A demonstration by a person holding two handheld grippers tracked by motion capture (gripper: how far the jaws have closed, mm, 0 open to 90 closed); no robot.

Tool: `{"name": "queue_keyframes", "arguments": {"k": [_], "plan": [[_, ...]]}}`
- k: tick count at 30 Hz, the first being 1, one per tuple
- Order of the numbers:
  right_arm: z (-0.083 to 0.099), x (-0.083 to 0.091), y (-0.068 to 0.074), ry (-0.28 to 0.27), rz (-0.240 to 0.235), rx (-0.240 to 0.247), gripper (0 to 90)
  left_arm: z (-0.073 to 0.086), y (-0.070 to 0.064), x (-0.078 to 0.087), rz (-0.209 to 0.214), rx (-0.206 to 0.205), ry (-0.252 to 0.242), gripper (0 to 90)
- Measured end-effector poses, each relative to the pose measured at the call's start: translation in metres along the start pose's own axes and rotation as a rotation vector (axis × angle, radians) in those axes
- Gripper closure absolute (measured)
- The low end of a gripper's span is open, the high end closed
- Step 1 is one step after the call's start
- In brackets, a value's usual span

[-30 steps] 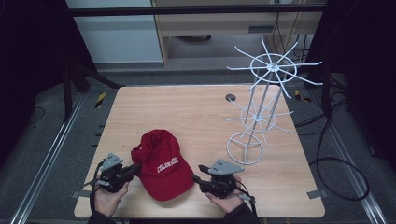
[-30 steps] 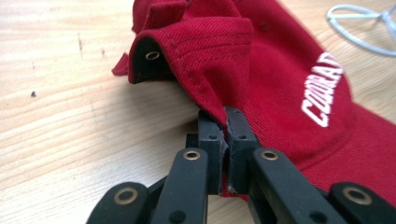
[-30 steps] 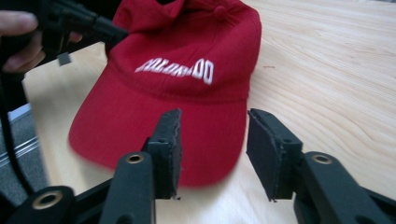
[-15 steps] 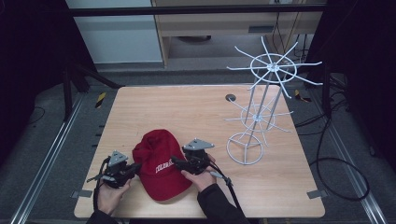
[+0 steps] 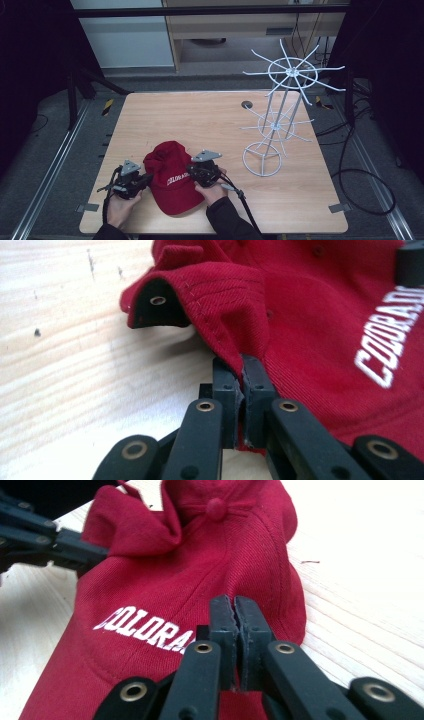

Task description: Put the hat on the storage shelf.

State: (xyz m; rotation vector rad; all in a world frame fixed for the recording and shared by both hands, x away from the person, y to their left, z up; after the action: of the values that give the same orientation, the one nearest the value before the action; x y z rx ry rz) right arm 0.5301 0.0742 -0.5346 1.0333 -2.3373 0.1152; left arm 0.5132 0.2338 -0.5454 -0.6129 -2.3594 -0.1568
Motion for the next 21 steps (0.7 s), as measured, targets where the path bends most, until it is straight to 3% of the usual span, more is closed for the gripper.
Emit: {"name": "queue_keyframes", "arguments": {"k": [4, 12, 15, 19, 21], "plan": [[0.004, 0.015, 0.003, -0.009, -0.024, -0.002, 88.9, -0.009, 0.001, -0.01, -0.003, 0.015, -0.002, 86.8], [0.019, 0.032, 0.013, -0.029, -0.054, -0.081, 87.9, -0.026, -0.001, -0.034, -0.022, 0.013, 0.01, 86.7], [0.021, 0.035, 0.014, -0.031, -0.039, -0.062, 84.9, -0.027, -0.002, -0.04, -0.029, 0.008, 0.019, 84.7], [0.015, 0.044, 0.007, -0.057, -0.022, -0.032, 72.8, -0.028, 0.005, -0.028, -0.053, 0.035, 0.0, 67.0], [0.01, 0.05, 0.001, -0.087, -0.008, -0.02, 64.9, -0.029, 0.009, -0.018, -0.041, 0.067, -0.024, 54.9]]}}
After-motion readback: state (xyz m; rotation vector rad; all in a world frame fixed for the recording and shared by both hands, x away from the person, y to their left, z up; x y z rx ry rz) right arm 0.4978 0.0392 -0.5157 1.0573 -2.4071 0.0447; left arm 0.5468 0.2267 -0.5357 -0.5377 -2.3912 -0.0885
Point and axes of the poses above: each handheld gripper's, and its own axes: x roughly backward along the jaws, z roughly out of its underside, y roughly to its left, the point moved 10 cm from there along -x, roughly forward along the jaws, and after that the axes turned 1 degree about -y, right-handed, at the moved point
